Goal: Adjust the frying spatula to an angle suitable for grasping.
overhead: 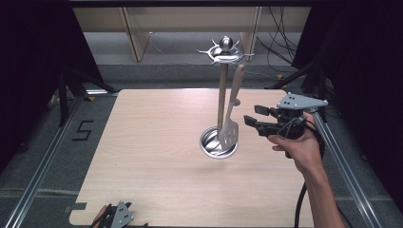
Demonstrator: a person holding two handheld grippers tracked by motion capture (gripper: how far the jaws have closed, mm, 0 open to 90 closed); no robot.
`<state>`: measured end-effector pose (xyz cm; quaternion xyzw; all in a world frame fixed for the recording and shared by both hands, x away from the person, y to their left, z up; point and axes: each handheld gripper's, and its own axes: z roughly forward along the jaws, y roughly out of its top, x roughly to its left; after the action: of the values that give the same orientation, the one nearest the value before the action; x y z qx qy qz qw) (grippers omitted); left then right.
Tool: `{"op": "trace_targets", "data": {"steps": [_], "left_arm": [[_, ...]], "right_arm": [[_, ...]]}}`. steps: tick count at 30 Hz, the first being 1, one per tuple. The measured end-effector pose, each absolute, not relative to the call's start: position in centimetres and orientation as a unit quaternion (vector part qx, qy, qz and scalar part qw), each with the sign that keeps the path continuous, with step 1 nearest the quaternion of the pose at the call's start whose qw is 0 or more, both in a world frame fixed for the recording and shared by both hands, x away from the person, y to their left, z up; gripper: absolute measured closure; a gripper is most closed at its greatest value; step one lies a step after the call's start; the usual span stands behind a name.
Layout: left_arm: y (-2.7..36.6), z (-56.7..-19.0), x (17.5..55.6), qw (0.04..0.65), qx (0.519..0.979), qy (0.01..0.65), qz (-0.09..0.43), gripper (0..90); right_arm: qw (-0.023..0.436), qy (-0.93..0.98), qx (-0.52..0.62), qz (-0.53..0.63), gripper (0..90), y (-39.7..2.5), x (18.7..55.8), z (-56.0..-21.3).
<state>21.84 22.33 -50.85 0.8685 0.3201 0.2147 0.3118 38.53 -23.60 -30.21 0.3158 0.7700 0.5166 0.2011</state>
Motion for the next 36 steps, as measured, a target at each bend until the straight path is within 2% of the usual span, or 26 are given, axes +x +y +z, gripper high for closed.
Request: {"op": "trace_targets", "data": {"steps": [7, 17, 19, 21, 27, 32, 36], "left_arm": [[22.3, -50.9, 21.8, 0.313, 0.867, 0.324, 0.214, 15.2], [22.2, -51.0, 21.7, 0.321, 0.862, 0.331, 0.211, 15.1], [22.5, -50.7, 21.9, 0.306, 0.876, 0.305, 0.214, 15.2], [22.2, -51.0, 21.7, 0.320, 0.862, 0.330, 0.211, 15.1], [22.3, -50.7, 22.0, 0.307, 0.874, 0.309, 0.214, 15.1], [22.0, -50.9, 21.8, 0.316, 0.864, 0.331, 0.210, 15.2], [22.3, -50.6, 22.0, 0.306, 0.874, 0.308, 0.217, 15.2]], "right_arm": [[0.195, 0.765, 0.322, 0.523, 44.6, -24.1, 38.0, -31.4], [0.210, 0.762, 0.329, 0.517, 43.5, -25.0, 37.3, -33.7], [0.198, 0.764, 0.340, 0.512, 42.9, -25.0, 37.1, -34.1], [0.204, 0.760, 0.342, 0.514, 42.5, -25.1, 37.1, -34.2], [0.202, 0.778, 0.334, 0.492, 41.7, -24.7, 36.8, -35.9], [0.187, 0.784, 0.348, 0.479, 40.8, -24.5, 36.5, -37.3], [0.184, 0.791, 0.344, 0.471, 39.9, -24.5, 36.4, -38.2]]}}
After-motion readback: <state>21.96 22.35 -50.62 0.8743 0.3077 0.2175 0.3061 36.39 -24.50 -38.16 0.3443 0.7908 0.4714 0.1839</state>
